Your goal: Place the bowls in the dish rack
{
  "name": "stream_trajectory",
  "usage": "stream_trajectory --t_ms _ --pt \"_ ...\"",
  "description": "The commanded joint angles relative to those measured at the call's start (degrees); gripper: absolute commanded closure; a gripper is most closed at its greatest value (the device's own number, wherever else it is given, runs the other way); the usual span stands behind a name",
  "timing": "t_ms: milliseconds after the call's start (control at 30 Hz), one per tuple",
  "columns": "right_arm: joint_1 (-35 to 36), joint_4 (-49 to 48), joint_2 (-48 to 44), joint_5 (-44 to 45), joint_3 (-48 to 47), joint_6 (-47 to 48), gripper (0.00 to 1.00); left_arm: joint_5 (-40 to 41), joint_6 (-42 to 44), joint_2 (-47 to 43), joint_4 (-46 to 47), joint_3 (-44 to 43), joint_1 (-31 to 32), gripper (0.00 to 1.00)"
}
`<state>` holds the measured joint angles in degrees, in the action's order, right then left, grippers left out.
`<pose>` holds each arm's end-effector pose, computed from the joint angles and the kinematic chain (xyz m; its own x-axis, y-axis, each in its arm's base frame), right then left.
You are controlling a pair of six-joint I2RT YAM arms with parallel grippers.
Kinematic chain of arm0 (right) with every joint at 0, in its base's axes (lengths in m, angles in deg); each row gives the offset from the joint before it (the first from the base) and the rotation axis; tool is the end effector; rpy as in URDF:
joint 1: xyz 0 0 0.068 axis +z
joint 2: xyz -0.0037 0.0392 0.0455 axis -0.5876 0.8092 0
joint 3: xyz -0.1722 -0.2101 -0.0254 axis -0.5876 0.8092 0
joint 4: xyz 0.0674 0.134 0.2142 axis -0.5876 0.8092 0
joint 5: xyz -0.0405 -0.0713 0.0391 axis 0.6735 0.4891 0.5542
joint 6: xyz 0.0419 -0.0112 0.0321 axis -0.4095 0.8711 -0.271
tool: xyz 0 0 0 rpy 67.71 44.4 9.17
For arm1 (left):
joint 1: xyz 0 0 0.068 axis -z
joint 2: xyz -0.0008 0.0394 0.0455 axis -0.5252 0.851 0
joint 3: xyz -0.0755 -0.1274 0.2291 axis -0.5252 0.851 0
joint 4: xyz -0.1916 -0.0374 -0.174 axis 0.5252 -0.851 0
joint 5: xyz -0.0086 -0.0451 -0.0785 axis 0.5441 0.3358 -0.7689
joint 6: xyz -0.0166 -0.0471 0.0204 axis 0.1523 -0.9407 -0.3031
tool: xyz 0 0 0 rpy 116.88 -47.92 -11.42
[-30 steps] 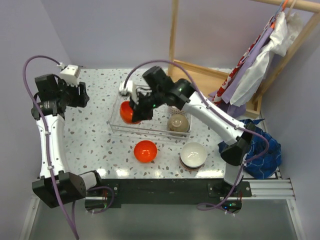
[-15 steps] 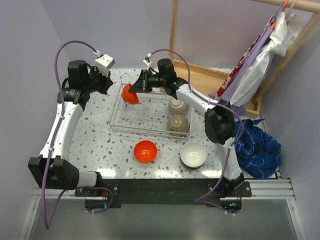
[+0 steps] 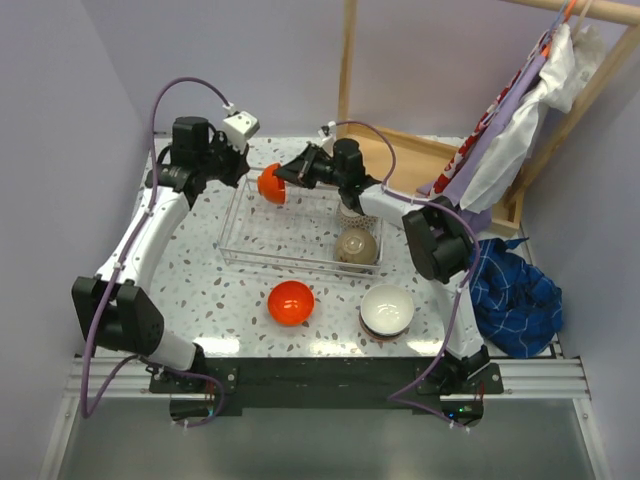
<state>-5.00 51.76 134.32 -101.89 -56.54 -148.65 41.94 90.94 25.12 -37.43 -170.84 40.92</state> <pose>0.4424 0.2870 0.2236 -0.8434 0.4141 -0.3423 -0.2647 0.2342 0.9355 0.3324 -0.0662 0.3606 -0.3838 0.3234 -0.8650 0.5606 0.8259 0.0600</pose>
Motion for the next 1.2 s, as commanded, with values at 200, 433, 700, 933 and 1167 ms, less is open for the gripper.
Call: stream_trajectory --t_ms 200,433,700,933,1167 --pt "-1.53 -9.45 -0.03 4.88 5.08 -0.81 1.00 0.35 0.03 4.39 4.68 -3.12 2.19 1.00" --pt "-3.29 -7.79 -2.31 5.67 9.82 1.56 1.00 -0.53 -0.41 6.15 5.11 -2.77 3.16 1.00" --pt "-4.26 -0.14 -6.80 5.67 13.61 9.46 0.95 -1.85 -0.76 7.47 6.44 -2.24 3.60 1.00" --pt "-4.35 17.76 -12.07 9.44 10.28 21.77 0.61 -3.34 -0.50 8.88 7.75 -1.19 3.77 1.00" --pt "-4.44 25.52 -17.17 12.62 9.39 29.77 0.58 -3.52 -1.38 9.49 10.03 -0.04 4.04 1.00"
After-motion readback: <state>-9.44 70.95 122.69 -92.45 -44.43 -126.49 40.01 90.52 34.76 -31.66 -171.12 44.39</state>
